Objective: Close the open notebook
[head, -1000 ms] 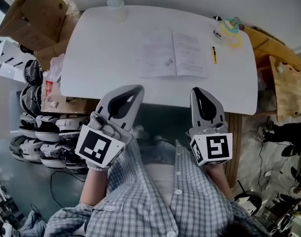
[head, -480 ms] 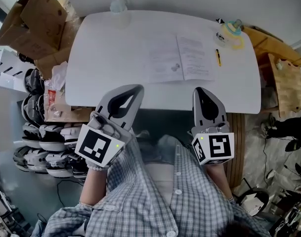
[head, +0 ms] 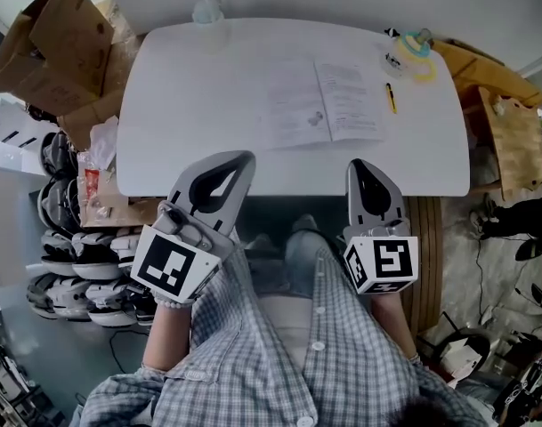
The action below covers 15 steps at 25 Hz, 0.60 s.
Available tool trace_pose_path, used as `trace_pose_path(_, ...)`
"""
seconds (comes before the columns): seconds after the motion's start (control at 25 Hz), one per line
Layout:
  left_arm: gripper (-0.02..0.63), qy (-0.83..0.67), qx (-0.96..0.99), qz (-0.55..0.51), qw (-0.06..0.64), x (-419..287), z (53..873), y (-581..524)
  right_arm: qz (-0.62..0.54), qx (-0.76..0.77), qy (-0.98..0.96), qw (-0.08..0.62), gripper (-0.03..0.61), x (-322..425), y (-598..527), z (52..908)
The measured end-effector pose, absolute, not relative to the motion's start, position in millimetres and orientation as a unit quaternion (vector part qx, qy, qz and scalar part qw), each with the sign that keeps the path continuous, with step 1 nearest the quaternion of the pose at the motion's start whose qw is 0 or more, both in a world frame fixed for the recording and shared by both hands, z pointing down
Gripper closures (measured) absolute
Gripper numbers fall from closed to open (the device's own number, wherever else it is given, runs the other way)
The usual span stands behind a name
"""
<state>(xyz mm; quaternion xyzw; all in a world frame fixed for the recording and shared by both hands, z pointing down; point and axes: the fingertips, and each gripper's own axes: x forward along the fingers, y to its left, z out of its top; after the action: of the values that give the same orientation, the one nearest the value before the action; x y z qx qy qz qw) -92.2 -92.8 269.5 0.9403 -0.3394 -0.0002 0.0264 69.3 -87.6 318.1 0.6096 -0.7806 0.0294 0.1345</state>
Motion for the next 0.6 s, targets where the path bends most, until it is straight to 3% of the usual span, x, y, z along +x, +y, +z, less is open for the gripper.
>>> trace_pose_path(0.6,0.609,-0.332,0.943,-0.002,0.036,-58,273,-124,0.076,0.627,-0.759,0.157,0.555,127,-125,356)
